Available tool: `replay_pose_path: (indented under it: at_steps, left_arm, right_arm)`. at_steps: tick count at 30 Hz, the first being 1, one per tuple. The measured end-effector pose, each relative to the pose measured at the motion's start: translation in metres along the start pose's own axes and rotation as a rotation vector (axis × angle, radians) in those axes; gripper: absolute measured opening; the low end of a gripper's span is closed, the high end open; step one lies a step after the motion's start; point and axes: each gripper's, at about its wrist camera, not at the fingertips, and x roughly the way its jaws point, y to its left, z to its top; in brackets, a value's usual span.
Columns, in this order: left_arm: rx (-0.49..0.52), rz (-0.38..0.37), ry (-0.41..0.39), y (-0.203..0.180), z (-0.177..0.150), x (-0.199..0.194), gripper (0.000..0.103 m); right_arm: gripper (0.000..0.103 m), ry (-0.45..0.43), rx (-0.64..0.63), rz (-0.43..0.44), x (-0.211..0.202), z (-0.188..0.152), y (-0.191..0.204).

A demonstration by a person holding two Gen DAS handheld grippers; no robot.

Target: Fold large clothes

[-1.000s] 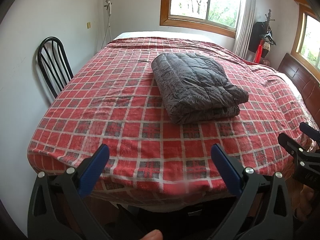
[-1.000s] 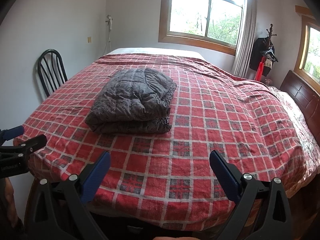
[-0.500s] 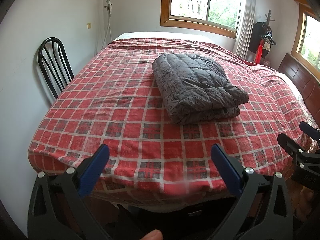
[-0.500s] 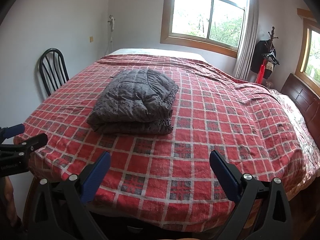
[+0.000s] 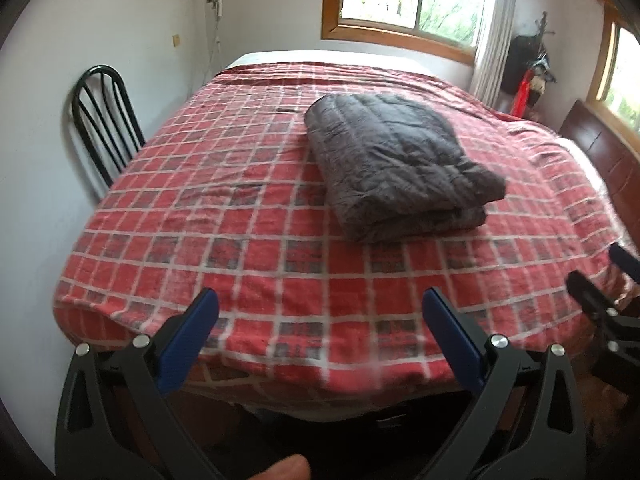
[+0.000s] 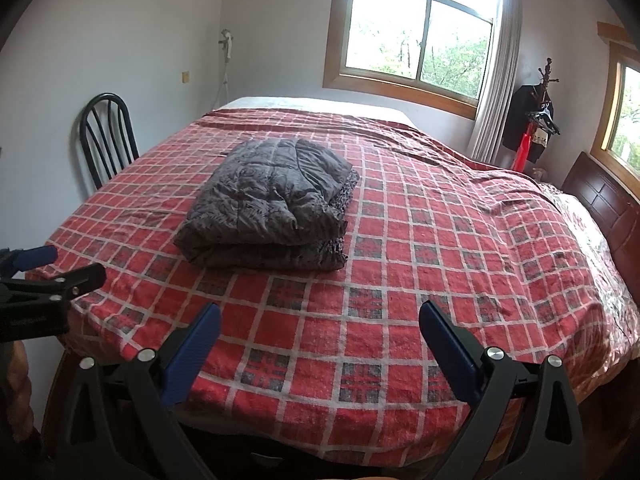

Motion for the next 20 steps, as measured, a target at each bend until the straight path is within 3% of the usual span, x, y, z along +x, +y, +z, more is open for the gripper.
replay_pose_path:
  at_steps: [6, 14, 20]
  left_arm:
    - [-0.049, -0.035, 0.003, 0.007, -0.001, 0.001, 0.100]
    - [-0.053, 0.094, -0.021, 0.008, -0.002, -0.003, 0.100]
    - [-0.095, 0.124, -0.042, 0.017, 0.001, -0.011, 0.100]
  right_arm:
    - [0.099, 0.006, 0.003, -0.003, 0.000, -0.002, -0.002]
    - [0.099, 0.004, 0.002, -0.007, -0.001, -0.003, -0.002]
    - [0.099, -0.002, 0.004, -0.012, -0.004, -0.003, -0.003]
